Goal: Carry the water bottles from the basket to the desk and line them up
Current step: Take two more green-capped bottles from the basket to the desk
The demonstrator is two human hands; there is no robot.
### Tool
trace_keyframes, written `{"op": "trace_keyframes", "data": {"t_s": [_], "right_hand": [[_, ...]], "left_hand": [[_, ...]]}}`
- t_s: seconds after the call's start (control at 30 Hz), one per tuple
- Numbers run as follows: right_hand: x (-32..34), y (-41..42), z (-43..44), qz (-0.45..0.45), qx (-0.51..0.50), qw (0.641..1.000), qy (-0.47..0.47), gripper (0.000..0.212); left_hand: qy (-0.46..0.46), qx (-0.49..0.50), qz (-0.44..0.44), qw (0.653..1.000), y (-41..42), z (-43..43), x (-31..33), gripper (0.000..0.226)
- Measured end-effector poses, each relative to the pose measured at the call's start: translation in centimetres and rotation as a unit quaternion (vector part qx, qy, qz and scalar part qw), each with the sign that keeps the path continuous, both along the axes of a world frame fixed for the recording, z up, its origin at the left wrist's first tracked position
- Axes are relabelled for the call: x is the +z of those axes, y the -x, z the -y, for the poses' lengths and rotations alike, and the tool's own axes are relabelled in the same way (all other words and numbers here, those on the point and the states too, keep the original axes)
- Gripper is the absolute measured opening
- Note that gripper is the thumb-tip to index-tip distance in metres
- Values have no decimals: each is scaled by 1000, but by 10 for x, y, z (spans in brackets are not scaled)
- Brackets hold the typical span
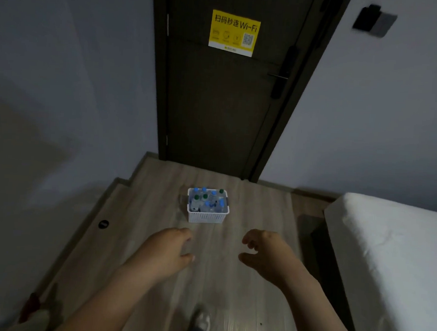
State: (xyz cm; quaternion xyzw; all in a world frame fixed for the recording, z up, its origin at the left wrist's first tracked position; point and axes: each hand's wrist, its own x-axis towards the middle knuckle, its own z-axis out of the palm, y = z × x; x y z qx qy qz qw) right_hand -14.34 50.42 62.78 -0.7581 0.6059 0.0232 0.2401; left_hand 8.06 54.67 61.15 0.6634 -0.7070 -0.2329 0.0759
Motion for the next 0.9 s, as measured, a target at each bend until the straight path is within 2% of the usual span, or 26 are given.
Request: {"op": "trace_keyframes", "data": {"t_s": [0.5, 0.7, 0.9], "right_hand": [[-39, -20, 254, -1, 50, 999, -7, 36], [-57, -29, 330, -3, 47, 998, -29, 36], [-82, -46, 398, -15, 54, 997, -51, 36]], "left_hand": [[-19, 53, -36, 998, -26, 225, -29, 33], [-46, 55, -29, 997, -35, 297, -39, 30], [-70, 57, -59, 994, -56, 370, -65, 19]]}}
